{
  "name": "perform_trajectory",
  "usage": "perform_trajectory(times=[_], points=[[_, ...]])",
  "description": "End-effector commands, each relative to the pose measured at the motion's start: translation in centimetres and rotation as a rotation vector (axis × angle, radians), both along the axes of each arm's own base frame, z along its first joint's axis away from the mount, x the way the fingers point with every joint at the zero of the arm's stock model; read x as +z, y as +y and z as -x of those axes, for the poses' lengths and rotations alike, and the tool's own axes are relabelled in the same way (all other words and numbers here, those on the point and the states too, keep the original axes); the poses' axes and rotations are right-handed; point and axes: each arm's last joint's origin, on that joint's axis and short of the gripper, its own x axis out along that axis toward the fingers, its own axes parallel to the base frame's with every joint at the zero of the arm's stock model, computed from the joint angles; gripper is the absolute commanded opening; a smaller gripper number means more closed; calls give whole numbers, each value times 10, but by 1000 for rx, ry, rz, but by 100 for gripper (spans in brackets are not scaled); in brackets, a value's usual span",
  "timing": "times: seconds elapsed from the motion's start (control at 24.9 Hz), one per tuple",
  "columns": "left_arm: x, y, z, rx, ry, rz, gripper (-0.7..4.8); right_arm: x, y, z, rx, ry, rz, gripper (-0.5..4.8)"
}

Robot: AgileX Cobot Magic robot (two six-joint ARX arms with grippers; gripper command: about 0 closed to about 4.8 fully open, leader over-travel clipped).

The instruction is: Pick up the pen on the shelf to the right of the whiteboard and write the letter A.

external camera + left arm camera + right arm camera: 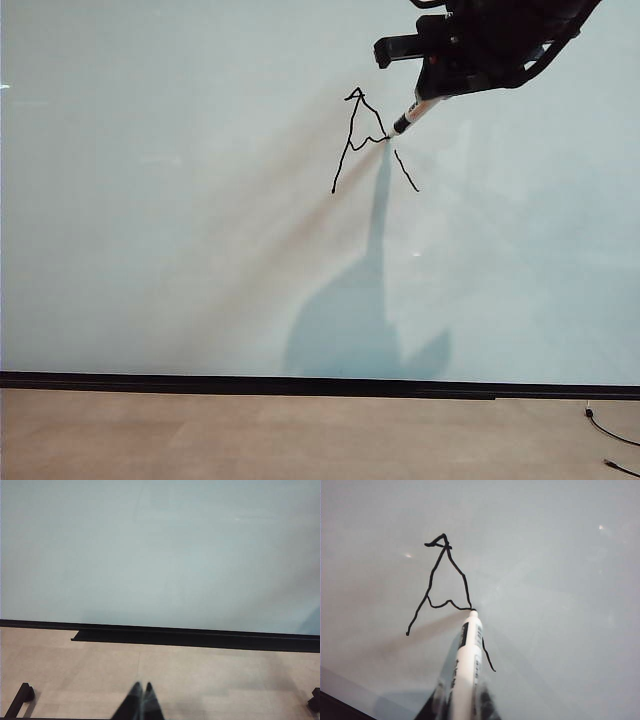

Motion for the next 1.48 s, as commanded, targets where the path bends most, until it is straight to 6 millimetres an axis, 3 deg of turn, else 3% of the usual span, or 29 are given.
perform_trajectory(times=[0.04,0.44,0.6,0.8,1.08,1.24,1.48], points=[[2,0,0,-1,-10,-4,-5,3,-1,0,-13,-9,-2,-9],[2,0,0,-1,-10,-4,-5,13,-4,13,25,-17,-10,-9],[2,0,0,-1,-10,-4,-5,25,-7,37,10,2,18,-9],[2,0,0,-1,-10,-4,-4,35,-29,72,-46,-35,16,-9],[2,0,0,-1,-10,-4,-5,26,-75,118,-125,-82,-33,-9],[2,0,0,-1,-10,-4,-4,10,-99,143,-156,-69,-17,-9],[2,0,0,-1,-10,-4,-4,-11,-115,161,-145,-95,-67,-9]])
